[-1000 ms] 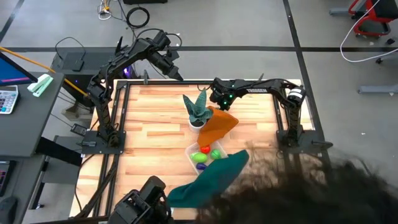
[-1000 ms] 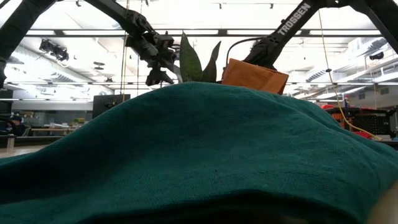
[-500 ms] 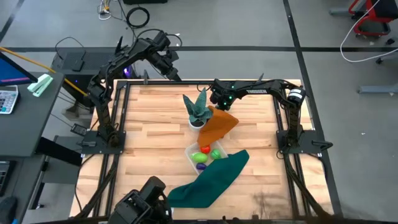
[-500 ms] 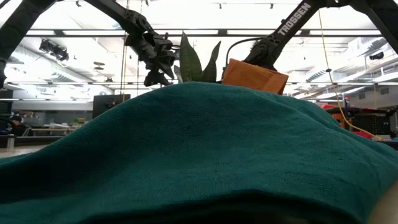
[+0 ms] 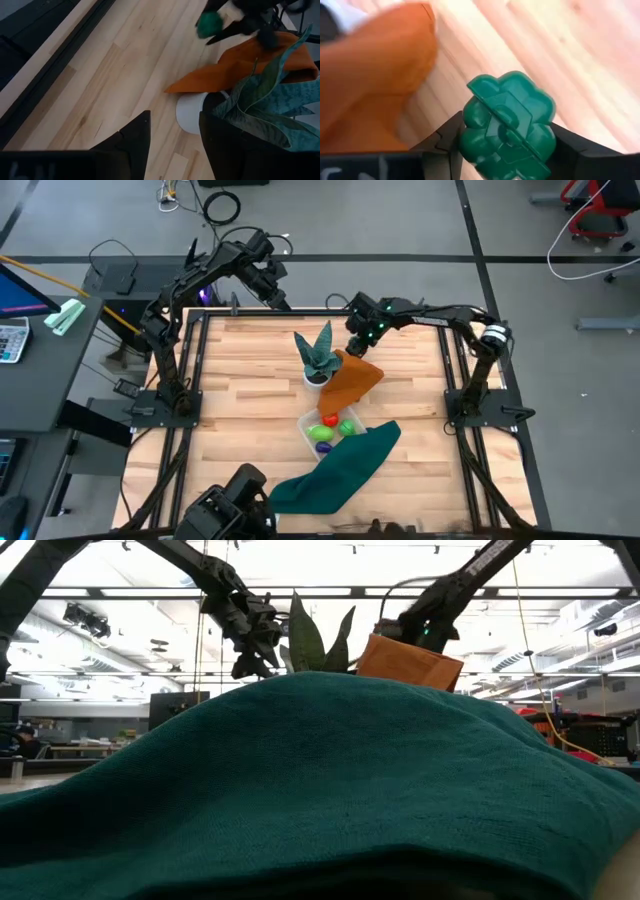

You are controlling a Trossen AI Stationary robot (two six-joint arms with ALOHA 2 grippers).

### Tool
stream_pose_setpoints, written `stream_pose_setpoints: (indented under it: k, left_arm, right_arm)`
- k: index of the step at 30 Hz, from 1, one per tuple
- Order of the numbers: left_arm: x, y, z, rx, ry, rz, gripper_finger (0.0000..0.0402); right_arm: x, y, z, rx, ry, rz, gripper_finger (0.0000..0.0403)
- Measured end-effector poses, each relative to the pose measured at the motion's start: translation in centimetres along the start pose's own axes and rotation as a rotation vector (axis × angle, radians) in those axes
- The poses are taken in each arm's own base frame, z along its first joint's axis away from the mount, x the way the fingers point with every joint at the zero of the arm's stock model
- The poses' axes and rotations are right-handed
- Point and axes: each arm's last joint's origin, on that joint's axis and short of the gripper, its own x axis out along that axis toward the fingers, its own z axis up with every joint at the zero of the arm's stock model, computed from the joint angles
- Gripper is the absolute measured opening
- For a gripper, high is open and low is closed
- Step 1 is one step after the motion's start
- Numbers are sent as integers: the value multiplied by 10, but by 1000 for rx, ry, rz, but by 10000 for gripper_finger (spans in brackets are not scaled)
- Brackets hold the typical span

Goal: Pick and placing Produce into tupperware
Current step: Put the green bell pepper into the transparent bin

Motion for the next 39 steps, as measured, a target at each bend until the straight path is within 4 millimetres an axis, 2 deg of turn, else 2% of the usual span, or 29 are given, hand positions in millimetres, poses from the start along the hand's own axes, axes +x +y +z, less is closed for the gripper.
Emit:
stream_pose_setpoints:
  k: [10,14,20,25,31,34,39]
  left_arm:
    - [0,0,0,2,0,2,173]
    - [0,0,0,3,-1,2,173]
    - [0,0,0,5,-3,2,178]
    - [0,0,0,18,-3,2,173]
    - [0,0,1,33,-8,2,176]
    - [0,0,3,44,-22,6,180]
    - [0,0,5,57,-41,10,177]
  right_arm:
    - [-70,5,-9,79,-127,3,160]
    - [-98,11,-17,93,-181,24,161]
    - [-131,26,-34,61,-221,69,161]
    - [-158,48,-56,-18,-251,96,160]
    - [-186,83,-90,-135,-283,141,160]
    - [-193,99,-107,-178,-269,146,160]
    - [-193,130,-128,-239,-217,201,160]
